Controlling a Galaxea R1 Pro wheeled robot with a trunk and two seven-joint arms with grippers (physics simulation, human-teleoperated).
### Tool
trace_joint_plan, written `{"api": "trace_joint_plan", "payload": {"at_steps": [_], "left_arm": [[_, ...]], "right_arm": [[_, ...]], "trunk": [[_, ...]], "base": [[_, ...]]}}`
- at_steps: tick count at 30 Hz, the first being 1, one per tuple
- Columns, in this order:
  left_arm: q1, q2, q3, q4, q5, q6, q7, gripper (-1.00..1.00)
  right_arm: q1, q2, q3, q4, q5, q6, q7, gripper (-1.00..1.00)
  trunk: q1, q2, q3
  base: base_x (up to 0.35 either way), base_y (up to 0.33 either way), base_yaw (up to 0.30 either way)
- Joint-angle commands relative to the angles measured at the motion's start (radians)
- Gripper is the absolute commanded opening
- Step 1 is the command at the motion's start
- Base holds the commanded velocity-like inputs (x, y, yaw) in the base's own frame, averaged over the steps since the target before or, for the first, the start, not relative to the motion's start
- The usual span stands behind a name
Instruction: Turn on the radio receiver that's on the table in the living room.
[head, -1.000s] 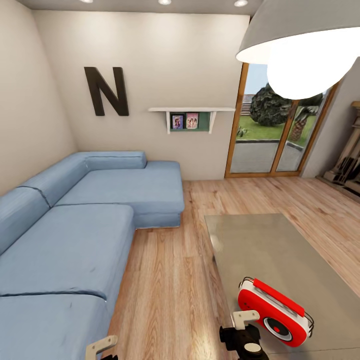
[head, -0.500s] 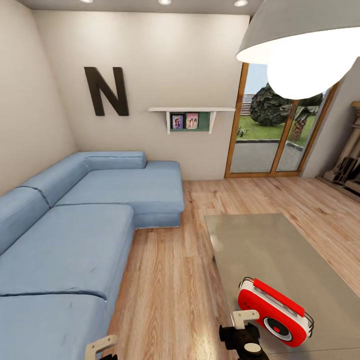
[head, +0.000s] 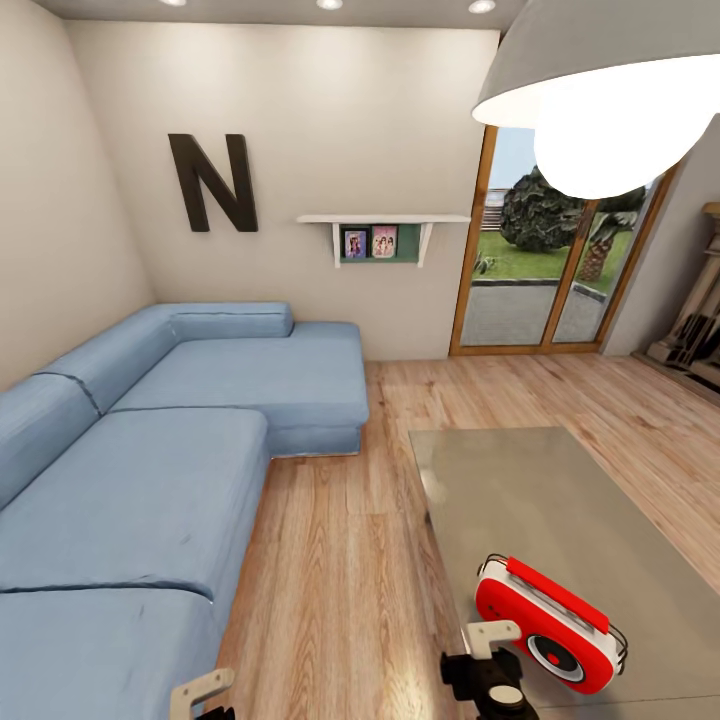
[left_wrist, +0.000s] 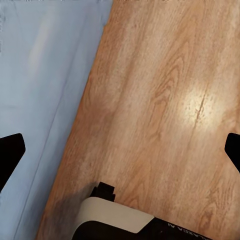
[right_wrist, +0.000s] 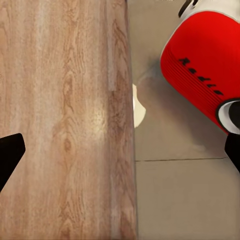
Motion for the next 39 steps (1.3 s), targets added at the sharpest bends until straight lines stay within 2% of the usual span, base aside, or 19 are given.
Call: {"api": "trace_joint_plan", "payload": {"at_steps": [1, 24, 32, 39], "left_arm": [[0.0, 0.0, 0.0, -0.001, -0.001, 0.0, 0.001, 1.0], [0.0, 0.0, 0.002, -0.008, 0.003, 0.0, 0.0, 1.0], [0.0, 0.0, 0.002, -0.007, 0.002, 0.0, 0.0, 1.0], [0.0, 0.0, 0.002, -0.006, 0.002, 0.0, 0.0, 1.0]], "right_arm": [[0.0, 0.0, 0.003, -0.001, 0.0, 0.0, 0.001, 1.0], [0.0, 0.0, -0.002, -0.001, -0.004, -0.001, 0.004, 1.0], [0.0, 0.0, -0.002, -0.001, -0.004, -0.001, 0.004, 1.0], [0.0, 0.0, 0.0, 0.001, -0.006, -0.001, 0.004, 1.0]], "trunk": [[0.0, 0.0, 0.0], [0.0, 0.0, 0.0], [0.0, 0.0, 0.0], [0.0, 0.0, 0.0]], "base": [[0.0, 0.0, 0.0], [0.002, 0.0, 0.0], [0.27, -0.042, 0.0], [0.06, -0.008, 0.0]]}}
